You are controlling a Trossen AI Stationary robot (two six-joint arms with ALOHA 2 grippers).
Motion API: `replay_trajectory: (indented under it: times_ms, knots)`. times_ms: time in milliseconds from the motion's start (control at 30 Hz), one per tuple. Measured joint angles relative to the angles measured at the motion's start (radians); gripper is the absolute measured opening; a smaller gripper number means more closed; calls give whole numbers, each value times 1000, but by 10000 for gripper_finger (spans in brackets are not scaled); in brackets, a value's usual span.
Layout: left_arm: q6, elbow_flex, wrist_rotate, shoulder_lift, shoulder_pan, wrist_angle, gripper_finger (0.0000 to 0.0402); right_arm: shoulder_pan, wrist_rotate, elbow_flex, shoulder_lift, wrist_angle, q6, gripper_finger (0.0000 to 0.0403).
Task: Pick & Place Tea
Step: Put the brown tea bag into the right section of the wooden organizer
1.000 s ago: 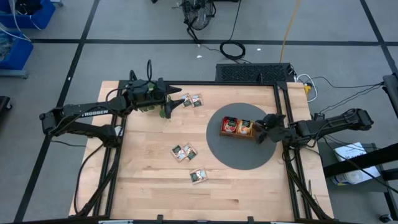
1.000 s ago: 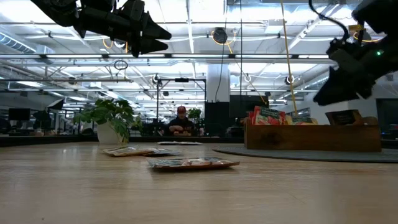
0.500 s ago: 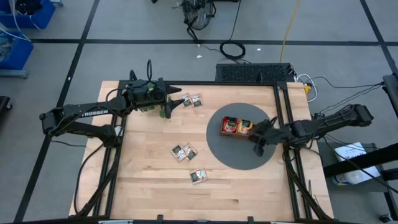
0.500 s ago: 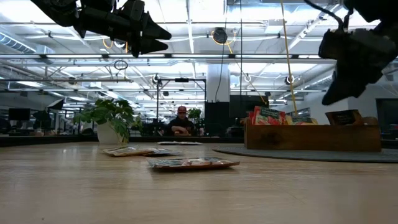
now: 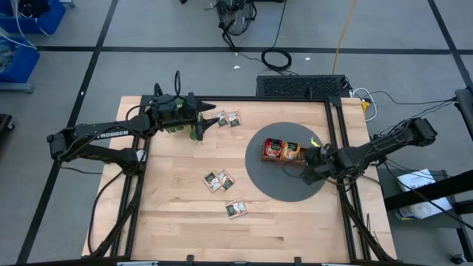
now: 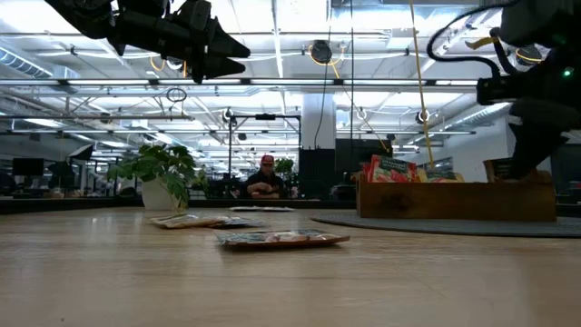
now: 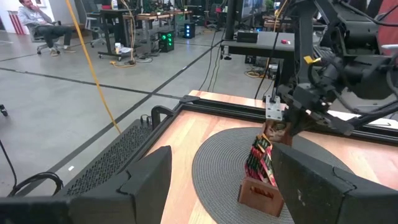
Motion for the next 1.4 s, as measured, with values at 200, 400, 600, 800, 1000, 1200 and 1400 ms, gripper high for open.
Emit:
replay_trajectory:
  times_ms: [200, 400, 600, 800, 1000, 1200, 1400]
  knots:
    - [0, 0, 0, 0, 0, 0, 271, 0, 61, 0, -1, -57, 61, 0]
    - [0, 0, 0, 0, 0, 0, 271, -4, 141, 0, -3, -77, 84, 0]
    - [0, 0, 0, 0, 0, 0, 271, -27, 190, 0, -1, -122, 115, 0]
    - [0, 0, 0, 0, 0, 0, 271, -58, 192, 0, -1, -94, 54, 0]
    - [0, 0, 0, 0, 0, 0, 271, -93, 192, 0, -1, -37, -27, 0]
    - [0, 0, 0, 0, 0, 0, 271, -139, 177, 0, -1, -49, -45, 0]
    - [0, 0, 0, 0, 0, 0, 271, -198, 164, 0, -1, -49, -61, 0]
